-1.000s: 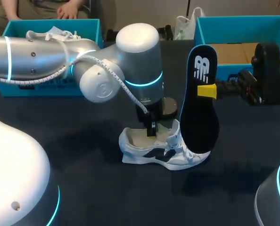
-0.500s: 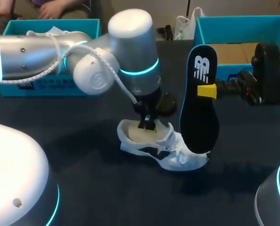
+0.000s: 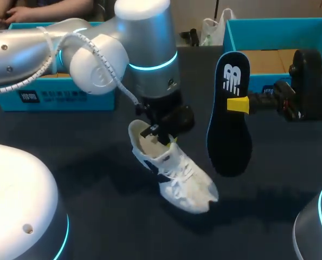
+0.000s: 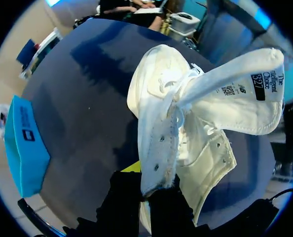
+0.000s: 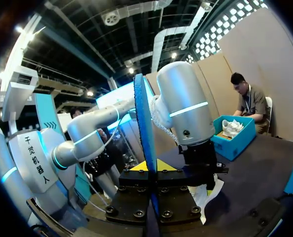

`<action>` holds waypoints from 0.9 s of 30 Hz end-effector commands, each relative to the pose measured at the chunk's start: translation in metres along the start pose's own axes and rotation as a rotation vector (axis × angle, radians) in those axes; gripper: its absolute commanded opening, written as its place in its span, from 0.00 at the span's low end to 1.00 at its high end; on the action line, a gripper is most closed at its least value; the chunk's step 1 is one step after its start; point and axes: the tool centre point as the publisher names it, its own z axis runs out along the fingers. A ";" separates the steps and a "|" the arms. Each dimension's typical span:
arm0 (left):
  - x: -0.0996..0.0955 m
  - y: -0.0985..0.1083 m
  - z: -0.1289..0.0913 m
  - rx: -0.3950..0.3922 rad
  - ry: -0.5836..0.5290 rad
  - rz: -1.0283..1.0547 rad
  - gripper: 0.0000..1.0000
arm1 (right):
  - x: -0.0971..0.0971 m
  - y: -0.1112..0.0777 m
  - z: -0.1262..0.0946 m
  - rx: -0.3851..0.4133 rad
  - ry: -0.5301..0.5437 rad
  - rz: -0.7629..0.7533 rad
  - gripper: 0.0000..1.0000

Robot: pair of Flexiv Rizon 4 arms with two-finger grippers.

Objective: Take the shoe out of the shoebox, open the shoe tongue, remove and reinsert the insole, then place the shoe into the shoebox

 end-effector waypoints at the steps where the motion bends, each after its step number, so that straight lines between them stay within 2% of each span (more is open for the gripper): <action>1: 0.001 0.002 -0.004 -0.013 0.036 0.264 0.00 | 0.001 -0.001 0.001 0.001 -0.003 0.001 0.00; 5: 0.001 0.002 -0.004 -0.013 0.036 0.264 0.00 | 0.001 -0.001 0.001 0.001 -0.003 0.001 0.00; 11: 0.006 -0.003 0.007 -0.034 0.050 0.484 0.00 | 0.001 -0.001 0.001 0.001 -0.003 0.001 0.00; 20: 0.016 -0.007 0.025 -0.007 0.065 0.531 0.00 | 0.001 -0.001 0.001 0.001 -0.003 0.001 0.00; 27: 0.016 -0.009 0.038 -0.024 0.058 0.581 0.00 | 0.001 -0.001 0.001 0.001 -0.003 0.001 0.00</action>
